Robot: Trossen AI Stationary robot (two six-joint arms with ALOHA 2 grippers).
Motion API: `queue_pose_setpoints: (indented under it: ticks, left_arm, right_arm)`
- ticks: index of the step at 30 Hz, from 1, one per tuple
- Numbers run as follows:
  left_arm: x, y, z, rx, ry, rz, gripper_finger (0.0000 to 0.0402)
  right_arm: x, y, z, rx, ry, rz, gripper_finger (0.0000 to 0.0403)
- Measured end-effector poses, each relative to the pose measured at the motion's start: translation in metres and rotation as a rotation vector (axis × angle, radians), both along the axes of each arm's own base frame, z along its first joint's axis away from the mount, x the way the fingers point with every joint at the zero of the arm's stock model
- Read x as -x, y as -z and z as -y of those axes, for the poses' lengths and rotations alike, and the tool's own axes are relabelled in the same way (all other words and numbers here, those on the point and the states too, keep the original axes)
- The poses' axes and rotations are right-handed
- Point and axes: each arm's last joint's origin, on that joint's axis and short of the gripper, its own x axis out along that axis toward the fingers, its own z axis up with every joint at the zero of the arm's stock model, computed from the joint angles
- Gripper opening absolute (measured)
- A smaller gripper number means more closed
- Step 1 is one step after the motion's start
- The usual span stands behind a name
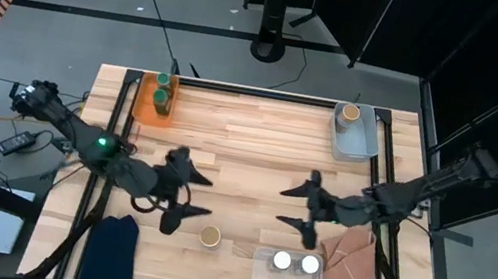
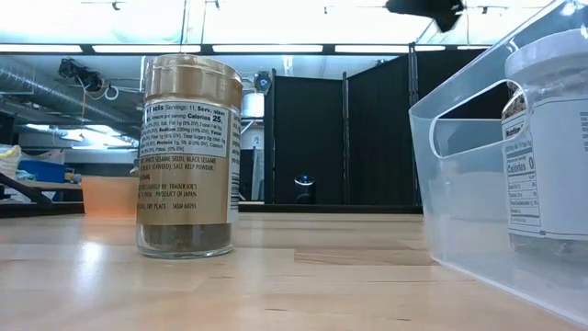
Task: Sort spices by type
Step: Put the gold seasoning bottle into the gray bin
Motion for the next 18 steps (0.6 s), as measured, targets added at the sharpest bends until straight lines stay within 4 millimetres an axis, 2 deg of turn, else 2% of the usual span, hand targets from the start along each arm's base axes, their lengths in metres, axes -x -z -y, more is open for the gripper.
queue_pose_setpoints:
  ticks: [6,10,13,18]
  left_arm:
    - [0.012,-0.028,-0.011,-0.113,-0.130,-0.011,0.0332]
    - [0.018,-0.042,-0.016,-0.124,-0.185,0.007,0.0332]
    - [0.020,-0.048,-0.017,-0.121,-0.209,0.022,0.0332]
    - [0.020,-0.050,-0.018,-0.125,-0.213,0.023,0.0332]
  right_arm:
    - [-0.037,0.018,-0.007,-0.023,-0.031,0.087,0.0305]
    - [-0.060,0.032,-0.019,0.012,-0.066,0.167,0.0305]
    - [-0.078,0.039,-0.031,0.046,-0.093,0.155,0.0306]
    - [-0.108,0.039,-0.053,0.056,-0.125,0.157,0.0316]
